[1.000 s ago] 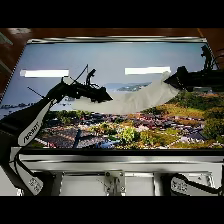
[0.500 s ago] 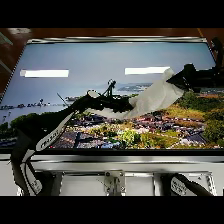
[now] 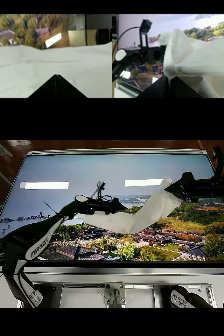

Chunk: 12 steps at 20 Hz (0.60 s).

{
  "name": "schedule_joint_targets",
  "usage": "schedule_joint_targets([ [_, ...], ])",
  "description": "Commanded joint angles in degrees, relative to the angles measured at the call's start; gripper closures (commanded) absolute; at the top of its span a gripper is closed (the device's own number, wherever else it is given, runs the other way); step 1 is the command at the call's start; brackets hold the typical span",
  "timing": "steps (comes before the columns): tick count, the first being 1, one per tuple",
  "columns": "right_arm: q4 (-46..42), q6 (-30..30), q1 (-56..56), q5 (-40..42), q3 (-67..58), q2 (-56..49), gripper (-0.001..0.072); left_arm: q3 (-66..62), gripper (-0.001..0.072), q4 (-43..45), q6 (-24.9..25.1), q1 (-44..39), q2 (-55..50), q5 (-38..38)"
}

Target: Fold the shirts.

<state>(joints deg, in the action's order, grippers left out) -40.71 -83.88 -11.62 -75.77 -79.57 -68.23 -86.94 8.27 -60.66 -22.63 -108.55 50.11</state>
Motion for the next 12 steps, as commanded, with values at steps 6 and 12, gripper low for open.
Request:
schedule_joint_targets([
  [6,0.39,-1.36,26.27,23.98,-0.04,-14.19,0.0639,0.00,0.0671,14.23,-1.11,34.23,25.46,10.05],
  [12,16.04,-0.11,35.28,35.56,-0.07,-31.28,0.0639,0.00,0.0671,14.45,-0.17,42.62,35.45,16.22],
])
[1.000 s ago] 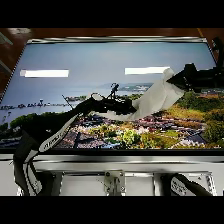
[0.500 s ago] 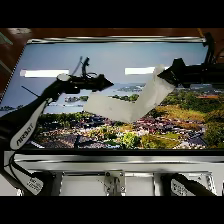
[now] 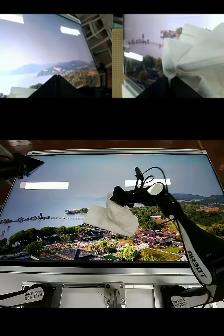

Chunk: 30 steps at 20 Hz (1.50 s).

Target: Fold the shirts.

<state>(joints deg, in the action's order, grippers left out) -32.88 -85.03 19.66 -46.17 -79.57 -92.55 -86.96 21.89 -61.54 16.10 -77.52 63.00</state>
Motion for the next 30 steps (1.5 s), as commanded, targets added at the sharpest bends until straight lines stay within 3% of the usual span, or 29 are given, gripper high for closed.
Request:
schedule_joint_targets([
  [1,9.90,1.22,4.57,6.54,-0.07,-8.35,0.0639,0.02,0.0671,0.87,0.90,3.89,5.07,4.07],
  [3,11.26,1.22,5.62,8.04,-0.07,-9.46,0.0638,0.02,0.0671,0.87,0.90,3.67,5.44,5.27],
  [4,11.58,1.20,6.10,9.01,-0.07,-9.55,0.0600,0.11,0.0671,0.90,1.09,3.41,5.40,5.38],
  [6,13.68,1.36,6.58,10.67,-0.07,-9.53,0.0164,1.20,0.0671,0.90,1.53,2.58,5.40,5.09],
  [7,15.56,2.34,6.49,10.60,-0.07,-9.46,0.0130,2.14,0.0671,0.90,1.53,2.12,5.40,5.05],
  [10,18.27,6.71,3.96,5.25,-0.07,-7.87,0.0130,5.84,0.0671,0.87,1.97,1.38,5.40,5.05],
  [13,11.21,5.75,-1.73,-5.73,-0.04,-4.55,0.0131,9.03,0.0671,0.90,2.40,1.38,5.40,5.07],
  [16,-6.40,-1.88,-8.98,-18.95,-0.04,-0.22,0.0130,10.01,0.0671,1.05,2.56,1.38,5.42,5.25],
  [18,-21.64,-7.15,-13.64,-29.44,-0.04,1.79,0.0035,10.01,0.0671,1.07,2.58,1.38,5.42,5.25],
  [20,-30.36,-10.32,-17.09,-37.48,0.96,1.77,0.0036,10.01,0.0671,1.07,3.06,1.38,5.42,5.20],
  [22,-30.03,-10.34,-17.73,-34.34,4.79,1.77,0.0036,10.01,0.0671,1.07,3.02,1.38,5.42,5.20],
  [26,-24.63,-10.78,-15.65,-20.26,12.46,-0.35,0.0036,10.01,0.0671,1.05,3.17,1.38,5.42,5.20],
  [30,-16.02,-7.13,-15.52,-18.08,12.74,-6.23,0.0036,10.01,0.0670,1.05,3.43,1.38,5.42,5.18],
])
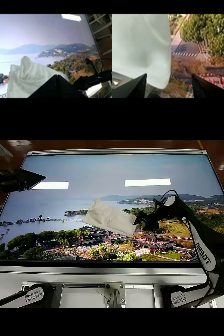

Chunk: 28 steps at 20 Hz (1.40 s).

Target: Fold the shirts.

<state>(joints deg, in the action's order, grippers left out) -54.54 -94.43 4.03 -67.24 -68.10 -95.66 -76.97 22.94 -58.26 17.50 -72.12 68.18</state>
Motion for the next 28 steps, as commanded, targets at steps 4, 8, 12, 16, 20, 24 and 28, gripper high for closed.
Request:
schedule_joint_targets([
  [4,11.23,4.24,0.13,8.61,1.27,-4.31,0.0037,0.02,0.0670,-0.02,0.17,-0.02,0.02,-0.31],
  [8,16.90,6.80,0.13,7.67,1.27,-5.86,0.0088,0.02,0.0671,-0.04,0.15,-0.02,0.02,-0.63],
  [12,27.02,18.21,-0.39,5.20,0.66,-5.77,0.0634,0.02,0.0670,-0.04,0.15,-0.02,0.02,-0.61],
  [16,30.29,20.85,-3.13,-2.56,-9.22,0.46,0.0639,0.02,0.0671,0.00,0.17,-0.92,0.02,-0.61],
  [20,18.60,6.91,-7.15,-5.77,-25.59,7.80,0.0640,0.02,0.0671,0.02,0.15,-3.32,0.00,-0.57],
  [24,5.53,0.48,-13.90,-11.89,-31.10,9.33,0.0639,0.02,0.0671,0.02,0.15,-5.51,0.00,0.87],
  [28,-0.20,0.59,-21.86,-13.35,-31.10,9.27,0.0639,0.02,0.0670,0.02,0.15,-5.73,0.02,5.35],
])
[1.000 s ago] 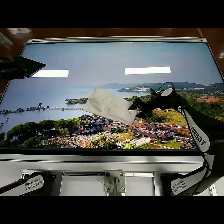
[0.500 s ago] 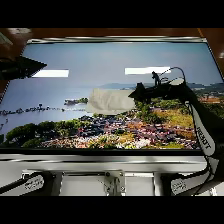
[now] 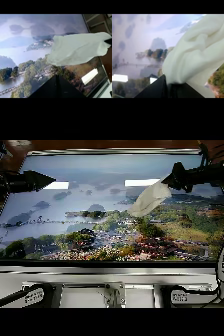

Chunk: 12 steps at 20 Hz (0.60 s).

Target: Fold the shirts.

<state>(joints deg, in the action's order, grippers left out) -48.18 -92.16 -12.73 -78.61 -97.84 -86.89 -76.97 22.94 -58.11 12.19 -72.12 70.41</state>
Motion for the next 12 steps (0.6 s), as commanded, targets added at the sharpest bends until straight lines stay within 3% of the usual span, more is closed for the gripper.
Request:
schedule_joint_targets([
  [1,-8.22,-1.70,-6.60,-1.77,-1.36,0.50,0.0639,0.04,0.0671,0.02,-0.02,-0.44,0.02,4.04],
  [8,-18.99,-2.73,-15.89,-0.42,-1.29,-1.31,0.0639,0.04,0.0670,0.04,-0.04,-1.22,0.00,4.90],
  [12,-26.58,-3.72,-21.97,-4.22,-1.29,-3.89,0.0639,0.04,0.0670,0.04,-0.26,-2.25,0.00,4.92],
])
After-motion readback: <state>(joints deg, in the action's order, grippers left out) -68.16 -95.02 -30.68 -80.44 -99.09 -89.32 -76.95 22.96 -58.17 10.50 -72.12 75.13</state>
